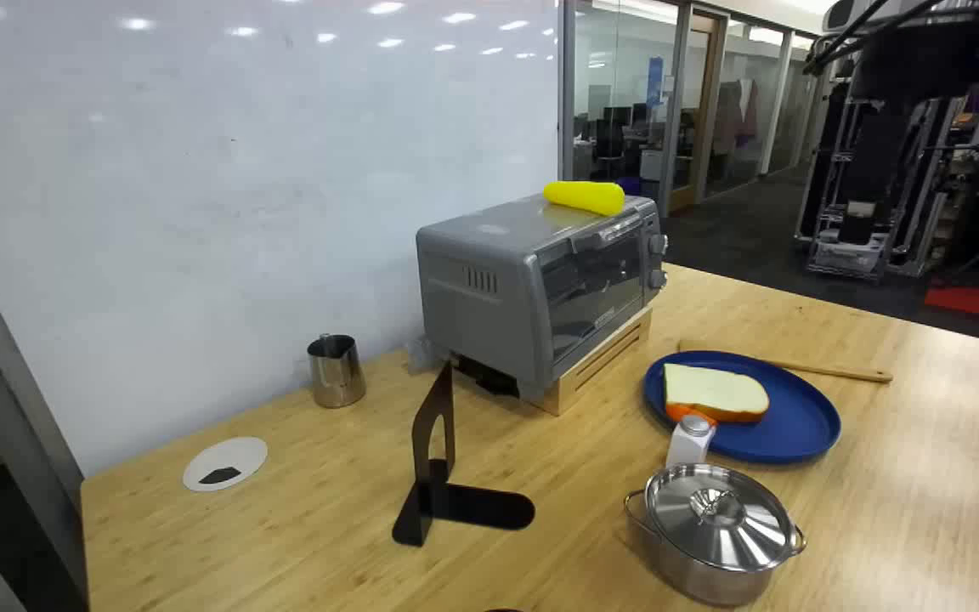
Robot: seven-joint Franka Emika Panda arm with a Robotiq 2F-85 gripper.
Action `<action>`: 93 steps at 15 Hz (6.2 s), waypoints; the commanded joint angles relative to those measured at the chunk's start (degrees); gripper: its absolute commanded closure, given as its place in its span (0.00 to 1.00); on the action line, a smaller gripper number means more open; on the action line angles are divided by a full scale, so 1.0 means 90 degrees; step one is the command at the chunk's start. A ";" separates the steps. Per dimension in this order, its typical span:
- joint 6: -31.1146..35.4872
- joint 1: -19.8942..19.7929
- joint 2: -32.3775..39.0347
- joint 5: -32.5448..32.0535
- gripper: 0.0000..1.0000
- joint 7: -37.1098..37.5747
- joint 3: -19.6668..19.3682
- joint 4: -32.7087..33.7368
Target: Pick up the lid from the pot and put it on the table, then pick up the orange object from the pot and put it on the table, then pick up the lid and put it back on the pot
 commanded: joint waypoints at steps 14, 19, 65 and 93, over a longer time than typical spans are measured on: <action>-0.0016 -0.0016 0.0002 0.0009 0.00 -0.0007 0.0015 0.0013; 0.0427 0.0020 0.0565 0.0114 0.00 -0.0074 -0.0048 -0.0118; 0.2921 0.1623 0.3793 -0.2125 0.00 -0.5234 0.1520 0.0098; 0.3398 0.1627 0.3978 -0.1356 1.00 -0.4704 0.1537 -0.0160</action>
